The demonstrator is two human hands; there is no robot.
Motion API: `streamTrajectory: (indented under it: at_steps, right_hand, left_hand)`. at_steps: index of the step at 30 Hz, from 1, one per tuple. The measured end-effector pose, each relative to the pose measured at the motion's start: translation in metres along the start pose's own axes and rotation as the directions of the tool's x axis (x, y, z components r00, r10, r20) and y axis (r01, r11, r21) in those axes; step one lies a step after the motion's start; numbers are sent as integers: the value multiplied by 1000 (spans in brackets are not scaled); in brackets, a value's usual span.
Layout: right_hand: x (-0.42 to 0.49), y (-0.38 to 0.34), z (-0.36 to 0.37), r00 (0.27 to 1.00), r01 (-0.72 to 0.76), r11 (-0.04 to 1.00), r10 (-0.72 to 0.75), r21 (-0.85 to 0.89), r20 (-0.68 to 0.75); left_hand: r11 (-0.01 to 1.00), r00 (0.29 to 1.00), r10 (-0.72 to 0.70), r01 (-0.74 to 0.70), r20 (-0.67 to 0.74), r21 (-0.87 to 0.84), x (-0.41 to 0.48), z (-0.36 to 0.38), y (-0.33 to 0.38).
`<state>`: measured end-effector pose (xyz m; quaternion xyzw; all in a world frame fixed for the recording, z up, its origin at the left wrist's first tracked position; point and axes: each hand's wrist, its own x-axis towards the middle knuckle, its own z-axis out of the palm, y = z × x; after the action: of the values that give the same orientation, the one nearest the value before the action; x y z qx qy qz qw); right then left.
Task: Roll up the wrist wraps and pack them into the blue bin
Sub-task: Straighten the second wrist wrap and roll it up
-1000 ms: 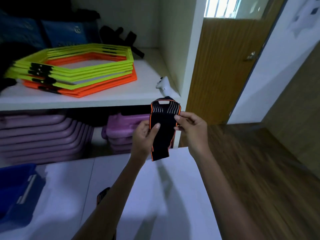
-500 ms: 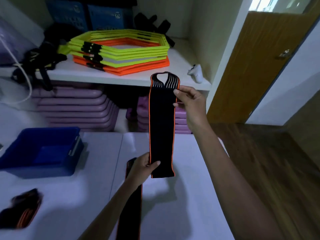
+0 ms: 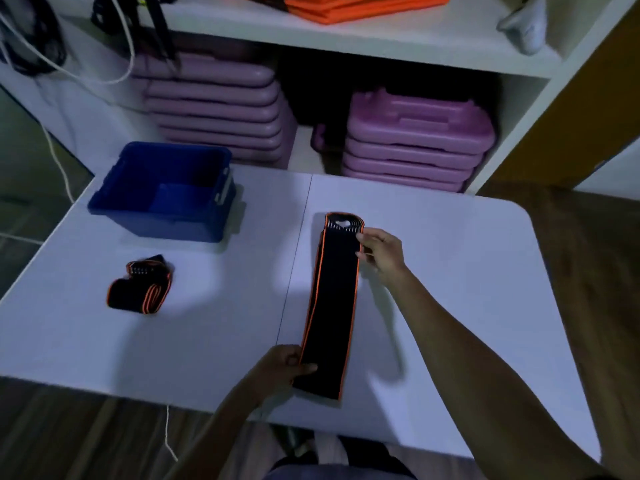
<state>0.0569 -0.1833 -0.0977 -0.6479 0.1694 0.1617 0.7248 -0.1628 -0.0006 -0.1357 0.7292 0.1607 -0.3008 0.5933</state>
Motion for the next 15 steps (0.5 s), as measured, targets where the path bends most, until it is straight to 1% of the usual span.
streamTrajectory:
  at_steps: [1,3,6,8,10,12,15]
  right_hand:
    - [2,12,0,999,-40,999,40,-22,-1]
    - [4,29,1,993,-116,992,117,-53,9]
    - [8,43,4,983,-183,982,182,-44,-6]
    - [13,46,7,980,-192,981,192,-10,-48]
    - [18,48,10,978,-186,982,184,-17,-96]
    - [23,49,11,978,-170,984,160,-60,-135]
    - [30,52,14,977,-137,982,113,-127,-179]
  left_hand:
    - [999,999,-34,34,6,-30,-1,-3,-6]
    - [996,996,-87,87,-5,-22,-2,-6,-11]
    - [995,995,-97,97,8,11,1,-4,-9]
    - [993,995,-96,96,4,62,4,-5,-8]
    - [989,995,-101,99,7,105,6,-4,-9]
    - [983,994,-108,108,-10,147,7,-3,-10]
    - [955,995,-81,96,-65,280,6,0,-11]
